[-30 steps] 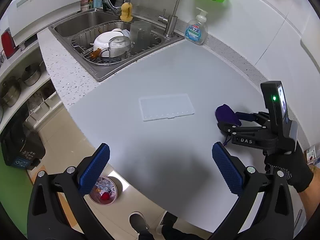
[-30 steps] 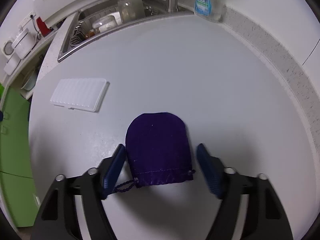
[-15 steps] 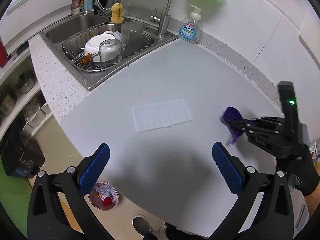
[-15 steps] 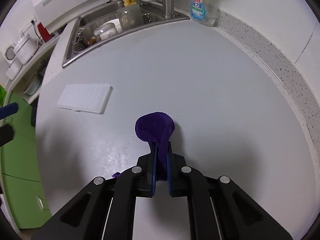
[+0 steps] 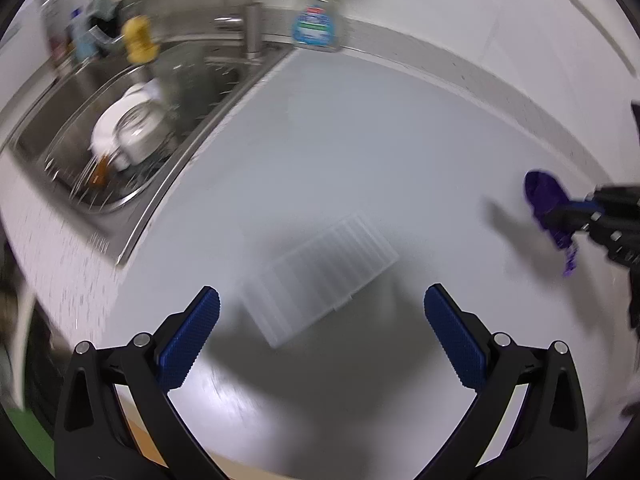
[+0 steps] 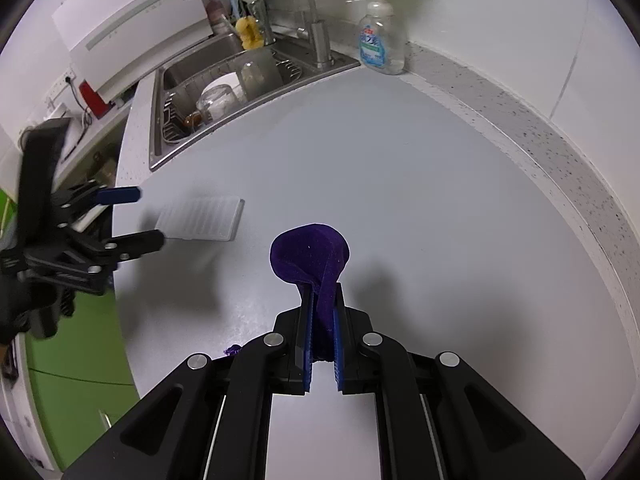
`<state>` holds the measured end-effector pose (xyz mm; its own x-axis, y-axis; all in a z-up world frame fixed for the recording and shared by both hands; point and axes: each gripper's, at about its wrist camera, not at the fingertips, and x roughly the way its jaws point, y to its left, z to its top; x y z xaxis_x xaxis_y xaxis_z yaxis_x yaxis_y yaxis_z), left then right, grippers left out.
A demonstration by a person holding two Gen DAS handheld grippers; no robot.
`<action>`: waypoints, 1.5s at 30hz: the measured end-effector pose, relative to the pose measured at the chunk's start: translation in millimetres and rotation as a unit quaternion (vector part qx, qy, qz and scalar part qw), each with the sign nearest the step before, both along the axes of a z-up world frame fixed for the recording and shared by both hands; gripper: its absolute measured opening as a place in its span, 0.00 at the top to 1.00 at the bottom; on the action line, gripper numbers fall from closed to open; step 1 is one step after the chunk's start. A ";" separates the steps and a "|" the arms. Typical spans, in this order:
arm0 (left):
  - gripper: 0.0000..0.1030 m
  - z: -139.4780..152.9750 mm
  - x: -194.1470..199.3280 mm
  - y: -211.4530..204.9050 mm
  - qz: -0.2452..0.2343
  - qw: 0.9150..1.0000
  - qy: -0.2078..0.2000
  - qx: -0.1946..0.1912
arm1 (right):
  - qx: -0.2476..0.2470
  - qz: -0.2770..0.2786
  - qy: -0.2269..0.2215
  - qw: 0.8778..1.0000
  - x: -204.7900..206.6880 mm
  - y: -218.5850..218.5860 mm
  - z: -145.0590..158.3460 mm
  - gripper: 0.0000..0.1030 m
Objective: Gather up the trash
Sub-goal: 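Grasp the clear plastic tray with the left gripper while the right gripper holds the pouch, then carry the clear tray and purple pouch down over the pink bin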
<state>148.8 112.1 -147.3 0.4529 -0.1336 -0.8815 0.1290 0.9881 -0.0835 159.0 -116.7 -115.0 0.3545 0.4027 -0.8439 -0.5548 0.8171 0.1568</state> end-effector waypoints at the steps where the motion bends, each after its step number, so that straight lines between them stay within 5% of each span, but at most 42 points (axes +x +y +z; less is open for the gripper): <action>1: 0.03 -3.2 4.8 -0.6 -0.016 1.000 0.005 0.003 | 0.001 -0.002 0.000 1.000 -0.9 -0.9 0.8 0.93; 6: 0.03 -16.2 17.4 -3.8 -0.094 0.995 0.016 0.028 | 0.002 -0.012 0.001 1.000 -6.0 -6.0 6.5 0.93; 12: 0.03 -32.0 21.4 -8.5 -0.192 0.979 0.026 0.063 | 0.000 -0.024 0.002 1.000 -10.4 -10.0 8.5 0.93; 16: 0.19 -38.8 18.7 -7.3 -0.218 0.973 0.026 0.069 | -0.002 -0.032 0.003 0.999 -12.6 -10.2 10.2 0.93; 20: 0.41 -35.3 16.2 -3.1 -0.203 0.977 0.017 0.063 | 0.002 -0.038 0.002 0.999 -14.6 -8.2 12.8 0.93; 23: 0.47 -33.9 12.6 -3.2 -0.193 0.979 0.021 0.064 | 0.005 -0.039 0.002 0.999 -16.1 -3.9 13.5 0.93; 34: 0.51 -19.8 -9.4 -3.3 -0.103 0.994 0.019 0.017 | 0.007 -0.031 -0.019 0.999 -27.0 16.9 26.5 0.93; 45: 0.51 28.5 -68.6 22.9 0.004 1.000 -0.020 -0.014 | 0.018 0.017 -0.042 0.999 -48.8 48.5 41.2 0.93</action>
<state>80.3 135.0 -118.8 0.4895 -0.1535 -0.8584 0.1251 0.9866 -0.1051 110.2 -68.2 -73.8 0.4093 0.4454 -0.7963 -0.5950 0.7919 0.1371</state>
